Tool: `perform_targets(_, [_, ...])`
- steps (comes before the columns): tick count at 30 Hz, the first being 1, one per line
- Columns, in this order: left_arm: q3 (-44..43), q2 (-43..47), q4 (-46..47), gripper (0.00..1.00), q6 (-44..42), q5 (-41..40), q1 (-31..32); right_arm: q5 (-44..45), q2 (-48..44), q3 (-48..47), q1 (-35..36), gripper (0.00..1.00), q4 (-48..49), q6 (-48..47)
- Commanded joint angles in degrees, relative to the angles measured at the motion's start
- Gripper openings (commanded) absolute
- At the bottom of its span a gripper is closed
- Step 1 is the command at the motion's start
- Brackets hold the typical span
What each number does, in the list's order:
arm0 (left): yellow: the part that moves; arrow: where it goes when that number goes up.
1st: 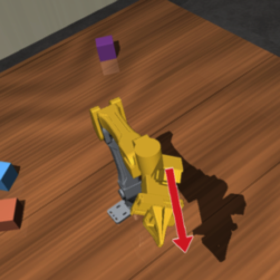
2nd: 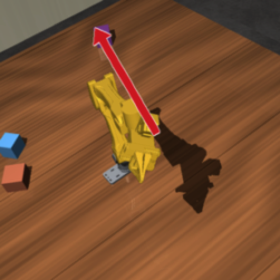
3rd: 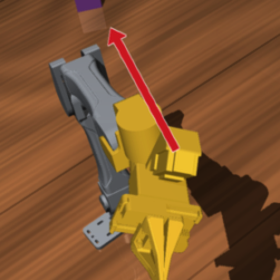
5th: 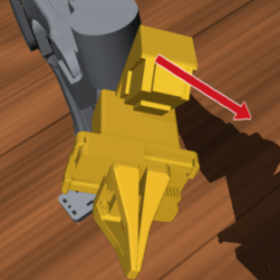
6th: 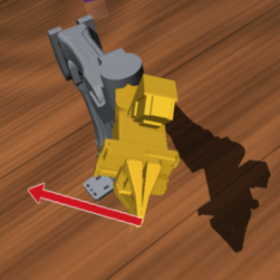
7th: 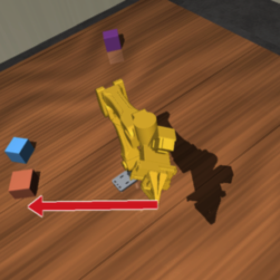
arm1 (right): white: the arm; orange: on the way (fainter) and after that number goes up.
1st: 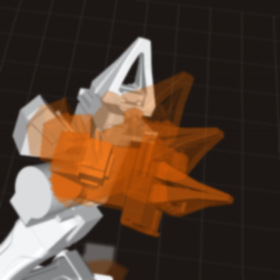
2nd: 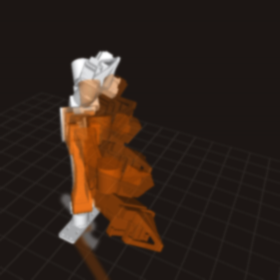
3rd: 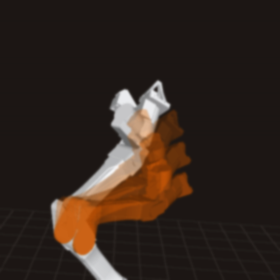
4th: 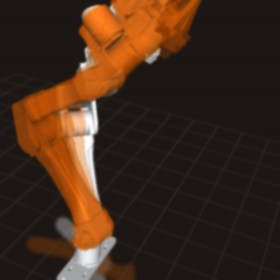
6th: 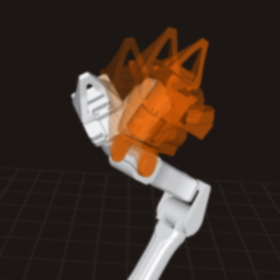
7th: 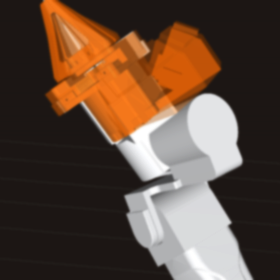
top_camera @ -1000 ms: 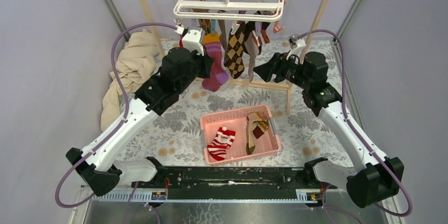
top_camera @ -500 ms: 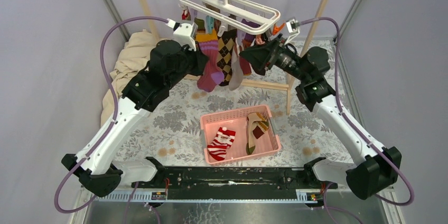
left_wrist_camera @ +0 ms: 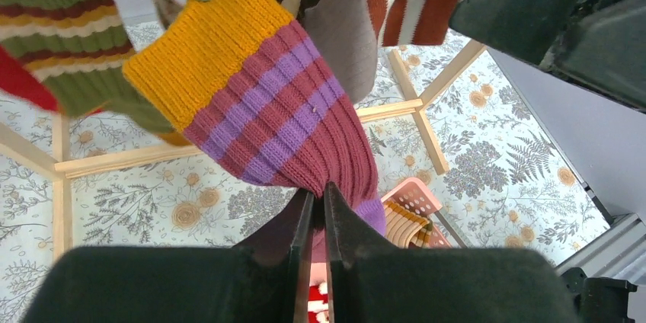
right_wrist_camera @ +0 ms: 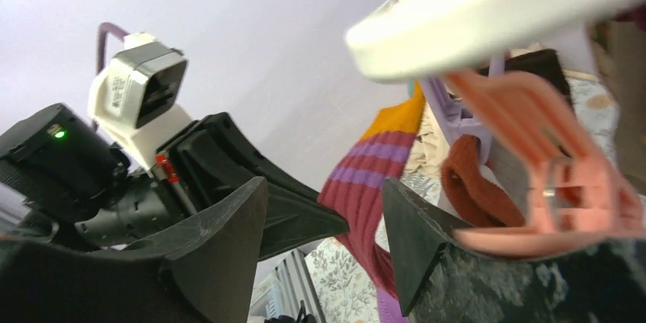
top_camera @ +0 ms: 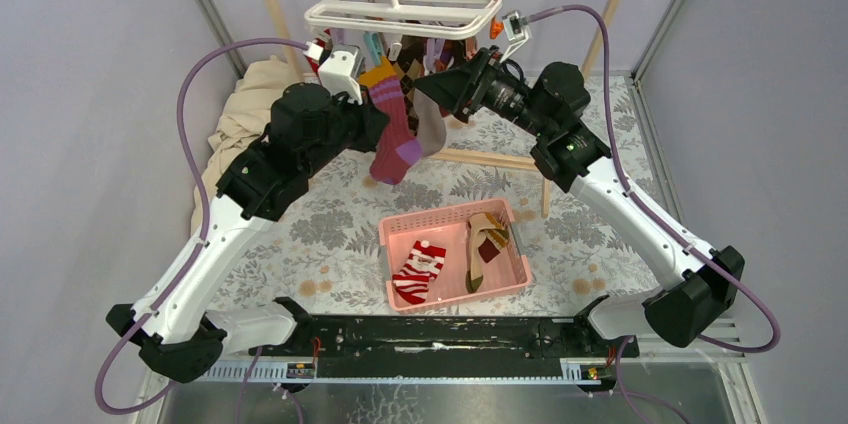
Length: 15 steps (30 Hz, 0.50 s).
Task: Remove the socks clipped to the hanger
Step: Remove the sock from the hanger.
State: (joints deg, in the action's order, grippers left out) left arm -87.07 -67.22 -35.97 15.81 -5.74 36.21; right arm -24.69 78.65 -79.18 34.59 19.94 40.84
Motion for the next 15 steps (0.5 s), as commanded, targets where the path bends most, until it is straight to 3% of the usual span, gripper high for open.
perform_targets(1, [1.0, 1.5, 0.3, 0.13, -0.2, 0.5, -0.4, 6.4, -1.8, -2.8, 0.8, 0.64, -5.3, -1.9])
perform_targets(10, [4.2, 1.6, 2.7, 0.13, -0.5, 1.7, -0.3, 13.1, -10.1, 6.7, 0.7, 0.65, -12.4, -5.5])
perform_targets(15, [4.3, 0.1, 4.2, 0.12, -0.1, 4.2, -0.4, 14.4, -14.3, 5.4, 0.7, 0.66, -17.8, -8.9])
